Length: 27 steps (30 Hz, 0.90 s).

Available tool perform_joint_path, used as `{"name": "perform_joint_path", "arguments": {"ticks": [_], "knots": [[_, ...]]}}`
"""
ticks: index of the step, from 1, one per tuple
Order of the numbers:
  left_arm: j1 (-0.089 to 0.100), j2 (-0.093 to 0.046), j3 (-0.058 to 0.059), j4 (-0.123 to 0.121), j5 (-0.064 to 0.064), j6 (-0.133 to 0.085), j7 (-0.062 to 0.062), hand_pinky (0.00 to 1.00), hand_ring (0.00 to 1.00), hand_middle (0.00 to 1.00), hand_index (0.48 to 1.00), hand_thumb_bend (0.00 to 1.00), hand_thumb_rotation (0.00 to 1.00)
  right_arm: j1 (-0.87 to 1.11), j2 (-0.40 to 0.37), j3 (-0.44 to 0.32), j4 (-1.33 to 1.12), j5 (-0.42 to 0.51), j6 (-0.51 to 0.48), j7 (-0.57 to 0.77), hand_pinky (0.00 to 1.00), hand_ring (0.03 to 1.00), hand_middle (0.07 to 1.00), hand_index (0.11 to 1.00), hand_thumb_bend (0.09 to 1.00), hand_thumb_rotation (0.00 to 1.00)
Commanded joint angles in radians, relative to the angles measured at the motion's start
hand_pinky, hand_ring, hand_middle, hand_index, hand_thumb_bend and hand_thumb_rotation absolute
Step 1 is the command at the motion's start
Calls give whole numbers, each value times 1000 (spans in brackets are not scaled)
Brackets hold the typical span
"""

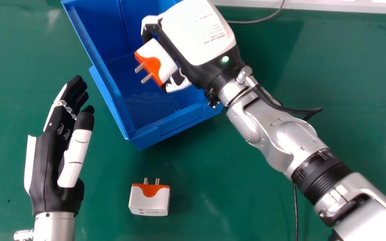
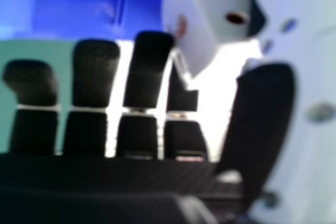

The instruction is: Pick all objects and put in blue box

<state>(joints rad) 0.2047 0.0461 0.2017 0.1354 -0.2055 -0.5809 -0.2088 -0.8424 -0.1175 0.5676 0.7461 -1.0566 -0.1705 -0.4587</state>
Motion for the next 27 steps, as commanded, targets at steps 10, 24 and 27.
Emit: {"name": "perform_joint_path", "arguments": {"ticks": [10,24,27], "knots": [[0,1,1,-5,4,-36,3,892,923,911,860,810,729,-90,15,79,85,-11,18,-94,170,252,428,490,527,0],[3,3,1,-8,7,-32,5,888,921,907,853,813,737,-37,-28,133,-69,-36,144,79,196,278,450,488,530,0],[2,3,2,-7,13,-34,9,888,921,907,853,813,737,-24,-38,141,-116,-40,181,155,196,278,450,488,530,0]]}}
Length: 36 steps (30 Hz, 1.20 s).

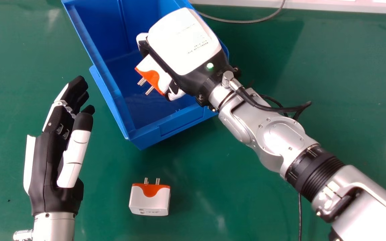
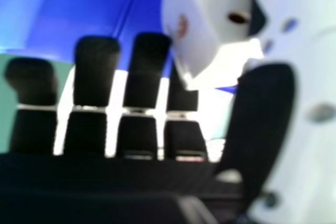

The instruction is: Pick all objects and put in blue box

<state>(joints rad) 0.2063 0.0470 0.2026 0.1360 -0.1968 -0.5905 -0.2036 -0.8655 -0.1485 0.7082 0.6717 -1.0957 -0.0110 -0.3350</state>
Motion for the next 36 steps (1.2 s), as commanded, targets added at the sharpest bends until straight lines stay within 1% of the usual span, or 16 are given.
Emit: {"name": "perform_joint_path", "arguments": {"ticks": [1,6,7,9,10,13,14,16,17,18,19,21,23,26,31,36], "knots": [[0,2,0,-9,3,-24,4,888,921,906,851,814,739,2,-8,1,-57,-2,35,70,242,322,449,499,528,0],[1,3,-3,-12,-15,-21,-9,888,921,906,851,814,739,6,-12,6,-107,-10,88,232,242,322,449,499,528,0],[1,3,-3,-13,-17,-20,-11,887,920,904,850,818,742,6,-13,10,-116,-16,98,253,317,416,529,562,581,0],[1,4,-3,-12,-21,-24,-17,887,920,904,850,818,742,7,-16,16,-132,-28,114,283,317,416,529,562,581,0],[2,4,-2,-12,-20,-27,-18,885,918,903,846,814,743,9,-17,17,-139,-30,119,290,423,531,623,641,619,16],[3,4,-1,-15,-26,-20,-21,885,918,903,846,814,743,13,-17,21,-148,-34,129,298,423,531,623,641,619,16],[3,4,-1,-15,-28,-19,-22,884,917,901,845,806,744,14,-16,21,-149,-33,131,297,513,625,699,707,658,30],[2,6,-1,-15,-27,-20,-22,884,917,901,845,806,744,18,-16,20,-153,-27,131,295,513,625,699,707,658,30],[2,6,0,-15,-28,-20,-22,884,916,899,842,803,744,19,-17,20,-156,-24,130,298,585,700,759,761,691,42],[2,7,0,-15,-29,-19,-23,884,916,899,842,803,744,20,-18,21,-158,-24,130,301,585,700,759,761,691,42],[1,8,0,-14,-30,-21,-25,883,914,896,840,801,744,21,-19,24,-160,-28,133,304,643,760,807,803,714,48],[0,9,0,-12,-29,-24,-26,882,913,895,838,797,743,22,-22,27,-164,-33,134,305,689,808,846,837,731,53],[-1,9,0,-12,-28,-22,-24,882,913,895,838,797,743,19,-25,32,-165,-40,138,307,689,808,846,837,731,53],[-1,7,-1,-17,-36,-11,-25,881,911,892,835,792,742,19,-28,32,-169,-39,140,305,748,872,902,885,761,63],[-8,9,1,-2,-32,-27,-29,880,910,891,832,793,739,18,-29,29,-167,-46,147,281,785,913,937,915,778,70],[-10,8,0,2,-37,-35,-33,878,907,888,830,784,741,28,-32,21,-187,-44,155,264,811,938,959,934,789,65]]}}
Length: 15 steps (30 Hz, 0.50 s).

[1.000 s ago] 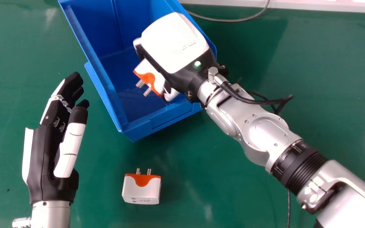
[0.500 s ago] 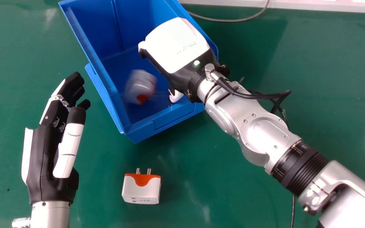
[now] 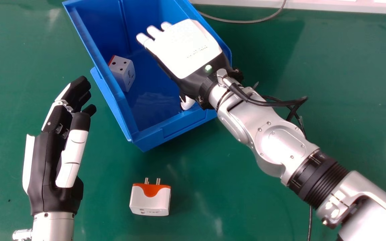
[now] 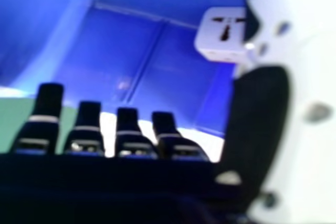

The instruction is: Pick all objects and put in blue box

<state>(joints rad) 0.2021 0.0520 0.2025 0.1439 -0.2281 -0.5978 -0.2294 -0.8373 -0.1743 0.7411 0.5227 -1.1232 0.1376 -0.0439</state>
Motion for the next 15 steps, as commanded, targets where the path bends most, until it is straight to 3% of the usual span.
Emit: {"name": "perform_joint_path", "arguments": {"ticks": [1,3,5,9,15], "knots": [[-6,3,0,-5,-9,-28,-10,875,903,885,828,779,741,4,-7,-15,-48,-13,9,-30,817,945,964,939,794,58],[-7,4,-1,-6,-20,-24,-18,878,903,884,827,773,741,14,-12,-21,-76,-8,12,-29,823,950,970,943,797,53],[-7,6,-1,-5,-24,-25,-25,881,903,884,828,771,738,27,-18,-24,-102,-9,13,-34,827,955,976,947,796,53],[-11,8,3,2,-21,-32,-30,885,902,884,830,763,736,49,-27,-30,-148,-8,13,-33,829,958,983,953,796,56],[-13,10,5,5,-28,-30,-42,886,898,881,831,753,735,68,-32,-49,-188,-10,23,-35,832,959,986,956,799,58]]}}
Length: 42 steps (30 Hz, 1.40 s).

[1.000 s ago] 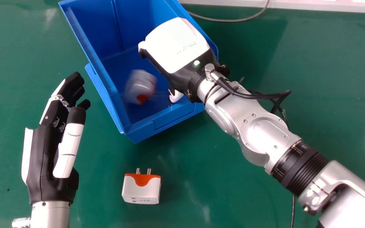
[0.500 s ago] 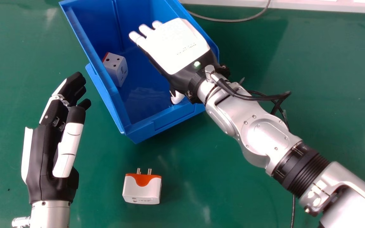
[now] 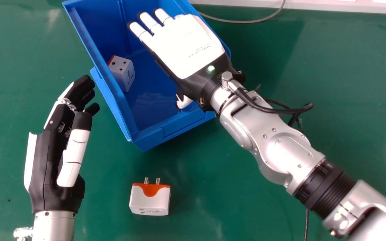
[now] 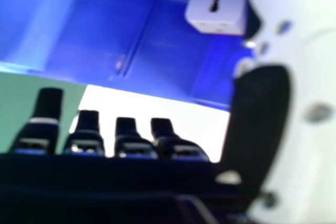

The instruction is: Pick all objects and put in blue box

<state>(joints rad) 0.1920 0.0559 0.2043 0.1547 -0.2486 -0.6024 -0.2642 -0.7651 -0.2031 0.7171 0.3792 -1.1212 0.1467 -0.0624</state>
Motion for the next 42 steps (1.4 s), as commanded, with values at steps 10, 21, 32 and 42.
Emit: {"name": "perform_joint_path", "arguments": {"ticks": [10,21,32,42], "knots": [[-5,5,1,3,-14,-29,-16,883,889,875,832,751,736,39,-17,-51,-169,-41,51,-26,832,967,994,963,839,86],[-10,0,1,10,-10,-34,-13,842,860,857,828,736,734,128,-35,-110,-320,-28,18,-64,819,957,989,951,871,80],[-10,0,-1,14,-6,-33,-10,834,856,854,830,718,738,227,-50,-207,-452,25,-60,-146,818,944,977,946,851,87],[-7,-3,-6,10,3,-34,0,829,853,849,830,713,736,364,-101,-296,-590,78,-196,-239,791,906,935,930,874,138]]}}
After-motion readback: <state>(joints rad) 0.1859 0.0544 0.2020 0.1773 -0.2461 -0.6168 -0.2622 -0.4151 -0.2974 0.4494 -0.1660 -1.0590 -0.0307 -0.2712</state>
